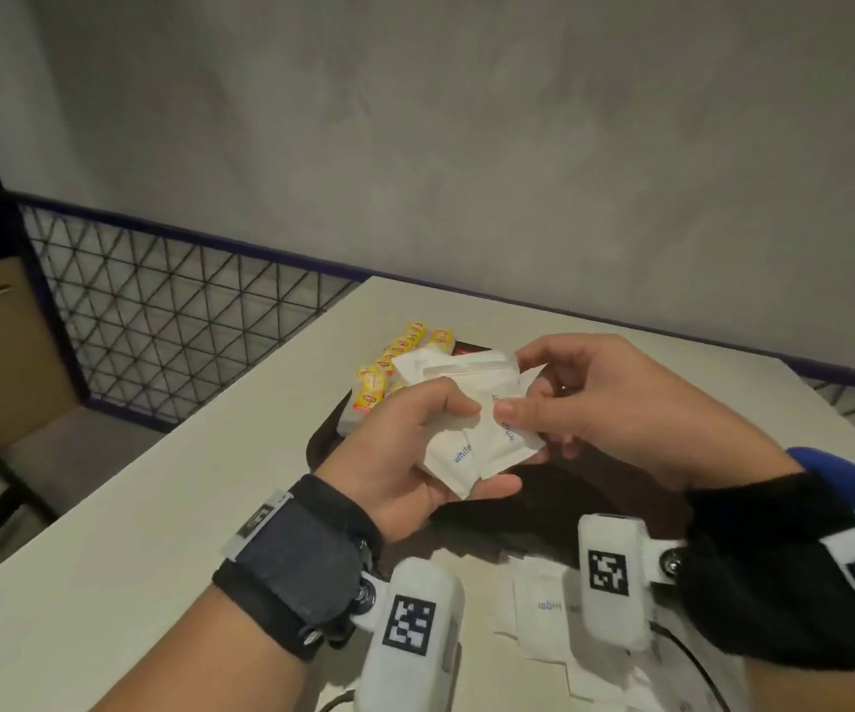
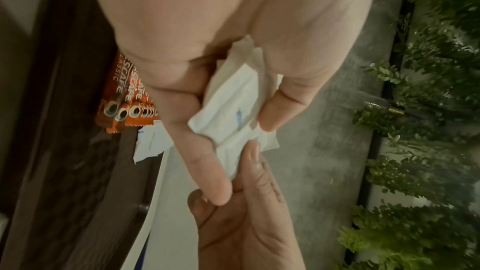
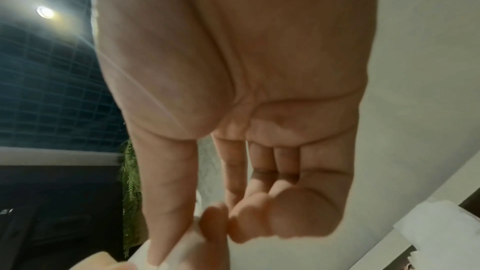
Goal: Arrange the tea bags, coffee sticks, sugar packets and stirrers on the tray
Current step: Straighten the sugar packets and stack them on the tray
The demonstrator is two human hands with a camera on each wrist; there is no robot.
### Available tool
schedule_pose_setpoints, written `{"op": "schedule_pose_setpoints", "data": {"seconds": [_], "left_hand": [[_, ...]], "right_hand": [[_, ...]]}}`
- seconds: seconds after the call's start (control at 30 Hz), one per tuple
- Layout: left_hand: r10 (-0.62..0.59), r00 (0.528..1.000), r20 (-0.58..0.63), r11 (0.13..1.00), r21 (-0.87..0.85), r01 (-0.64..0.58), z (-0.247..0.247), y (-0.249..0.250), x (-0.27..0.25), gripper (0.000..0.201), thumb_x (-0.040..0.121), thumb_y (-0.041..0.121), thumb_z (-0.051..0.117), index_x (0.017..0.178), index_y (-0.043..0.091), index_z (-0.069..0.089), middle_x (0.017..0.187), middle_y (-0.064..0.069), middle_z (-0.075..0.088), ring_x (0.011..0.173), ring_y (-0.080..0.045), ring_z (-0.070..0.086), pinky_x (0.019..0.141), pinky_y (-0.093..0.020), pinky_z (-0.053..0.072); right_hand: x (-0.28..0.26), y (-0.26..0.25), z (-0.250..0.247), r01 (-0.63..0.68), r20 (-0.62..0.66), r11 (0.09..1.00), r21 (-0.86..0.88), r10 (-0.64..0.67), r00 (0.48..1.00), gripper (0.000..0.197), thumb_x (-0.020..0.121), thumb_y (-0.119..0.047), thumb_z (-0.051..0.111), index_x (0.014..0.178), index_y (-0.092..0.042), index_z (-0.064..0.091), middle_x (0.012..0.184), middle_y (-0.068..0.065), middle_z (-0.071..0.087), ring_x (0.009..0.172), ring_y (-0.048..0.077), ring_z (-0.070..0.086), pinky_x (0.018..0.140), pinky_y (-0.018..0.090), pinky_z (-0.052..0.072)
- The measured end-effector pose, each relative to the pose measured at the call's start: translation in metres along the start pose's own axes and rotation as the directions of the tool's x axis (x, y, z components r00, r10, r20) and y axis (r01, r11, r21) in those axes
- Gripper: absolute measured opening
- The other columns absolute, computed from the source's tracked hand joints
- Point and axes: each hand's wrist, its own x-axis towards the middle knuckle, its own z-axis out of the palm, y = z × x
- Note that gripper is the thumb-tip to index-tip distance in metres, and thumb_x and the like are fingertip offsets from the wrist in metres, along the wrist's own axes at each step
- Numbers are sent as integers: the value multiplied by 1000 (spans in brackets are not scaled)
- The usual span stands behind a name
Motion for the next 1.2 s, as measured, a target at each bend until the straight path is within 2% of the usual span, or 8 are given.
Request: {"op": "schedule_pose_setpoints", "data": {"seconds": [0.1,0.3,0.57,0.67,0.83,1.0,1.1,1.2], "left_hand": [[73,996,-52,996,58,-70,0,-6,3,44,94,4,54,135,19,60,122,-15,73,106,-36,73,59,-36,60],[173,973,-153,981,113,-157,5,-13,6,45,91,14,68,134,26,63,117,-8,76,98,-26,75,57,-32,58],[174,946,-272,984,82,-158,6,-13,5,34,90,23,72,124,23,66,105,-11,78,79,-25,76,52,-28,58],[133,943,-305,991,48,-125,6,-12,5,33,89,30,74,120,21,67,101,-12,78,79,-27,77,51,-29,57],[106,954,-281,994,66,-91,10,-12,6,42,78,48,78,113,26,72,98,-6,78,81,-22,73,55,-28,56],[165,933,-320,984,122,-132,9,-12,6,51,71,22,85,120,18,70,94,-7,76,74,-18,72,53,-28,55],[173,911,-375,984,95,-148,5,-11,7,45,82,7,77,125,16,65,97,-11,78,74,-21,75,51,-29,55],[175,901,-397,985,70,-160,4,-10,7,48,84,7,76,128,18,62,105,-12,78,78,-23,76,51,-29,55]], "right_hand": [[1,5,-6,17,-14,999,33,-16,1000,29,81,-20,84,107,-16,70,78,17,70,57,14,59,56,33,51],[2,11,-10,8,-30,994,113,-5,1000,29,82,-18,83,106,-12,68,81,17,73,61,16,63,54,33,51],[4,11,-9,-43,-54,989,143,51,997,19,91,-6,68,95,10,59,96,25,74,70,26,69,56,35,55],[5,9,-7,-44,-111,986,159,62,992,10,92,-5,63,85,-3,56,99,25,73,80,33,75,64,43,62],[6,11,8,43,-8,985,-166,-45,999,19,90,-13,62,80,-7,48,96,20,71,85,31,73,68,48,64],[6,6,10,71,-15,959,-273,-78,997,8,80,-19,76,84,-19,69,89,-1,72,85,16,68,78,41,59],[4,5,3,48,-14,997,-60,-49,999,14,82,-7,73,90,-18,76,95,6,75,85,25,70,68,35,57],[6,10,-5,20,-111,995,101,-8,994,29,84,8,70,105,-12,70,95,16,73,70,19,65,58,27,52]]}}
